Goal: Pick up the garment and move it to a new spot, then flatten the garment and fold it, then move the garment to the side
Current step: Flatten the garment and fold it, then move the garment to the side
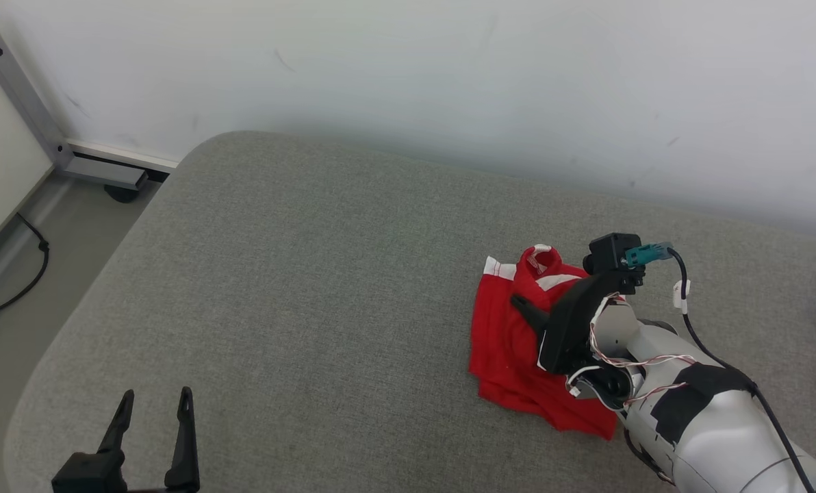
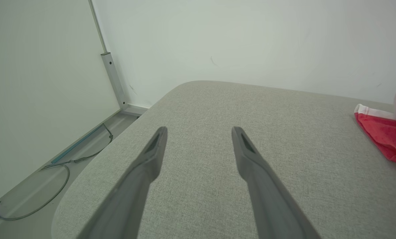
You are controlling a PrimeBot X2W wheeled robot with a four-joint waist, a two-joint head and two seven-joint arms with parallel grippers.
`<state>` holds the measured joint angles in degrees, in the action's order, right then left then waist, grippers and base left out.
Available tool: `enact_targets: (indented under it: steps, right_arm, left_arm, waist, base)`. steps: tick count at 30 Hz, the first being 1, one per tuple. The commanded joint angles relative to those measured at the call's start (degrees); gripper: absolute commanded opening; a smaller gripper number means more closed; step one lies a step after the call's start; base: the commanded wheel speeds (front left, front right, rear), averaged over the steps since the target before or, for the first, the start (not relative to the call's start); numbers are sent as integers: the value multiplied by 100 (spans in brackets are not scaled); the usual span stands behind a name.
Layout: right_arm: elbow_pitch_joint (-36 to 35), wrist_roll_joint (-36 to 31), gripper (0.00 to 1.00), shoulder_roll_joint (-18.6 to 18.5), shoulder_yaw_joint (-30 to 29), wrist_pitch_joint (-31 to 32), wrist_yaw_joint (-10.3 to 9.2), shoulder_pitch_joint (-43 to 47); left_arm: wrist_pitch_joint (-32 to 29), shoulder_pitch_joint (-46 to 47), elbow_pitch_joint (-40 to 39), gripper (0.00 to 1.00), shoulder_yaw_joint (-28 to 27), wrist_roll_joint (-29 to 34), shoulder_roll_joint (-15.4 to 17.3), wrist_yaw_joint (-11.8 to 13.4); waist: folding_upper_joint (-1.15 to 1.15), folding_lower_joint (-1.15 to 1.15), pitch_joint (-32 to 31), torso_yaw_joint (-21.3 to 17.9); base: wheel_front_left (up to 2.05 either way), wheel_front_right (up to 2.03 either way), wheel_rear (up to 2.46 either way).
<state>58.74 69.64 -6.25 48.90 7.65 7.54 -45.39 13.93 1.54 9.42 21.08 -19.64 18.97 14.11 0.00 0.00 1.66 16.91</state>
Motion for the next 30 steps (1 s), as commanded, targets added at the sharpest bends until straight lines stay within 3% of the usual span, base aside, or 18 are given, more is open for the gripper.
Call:
enact_targets:
  steps: [1, 9, 18, 24, 30]
  right_arm:
    - [29, 52, 100, 6, 31, -57, -12, -81]
    - [-284, 211, 100, -133, 124, -312, -12, 35]
    - [-802, 3, 100, -749, 364, -1126, -12, 258]
    - [-717, 7, 100, -1003, 396, -1391, -12, 350]
    - [-370, 87, 100, -982, 406, -1251, -12, 364]
  left_arm:
    - [40, 62, 17, 100, -18, -44, 37, 17]
    - [40, 4, 32, 100, -50, -85, 97, 45]
    - [2, -120, -98, 100, -67, -88, 205, 108]
    - [-5, -171, -183, 100, -71, -104, 253, 146]
    - [-23, -140, -220, 100, -29, -98, 254, 163]
  waist:
    - [0, 0, 2, -13]
    - [0, 0, -113, -168]
    - [0, 0, -181, -417]
    - [0, 0, -145, -545]
    - [0, 0, -126, -577]
  base:
    - [0, 0, 0]
    - [0, 0, 0]
    - [0, 0, 0]
    - [0, 0, 0]
    - [0, 0, 0]
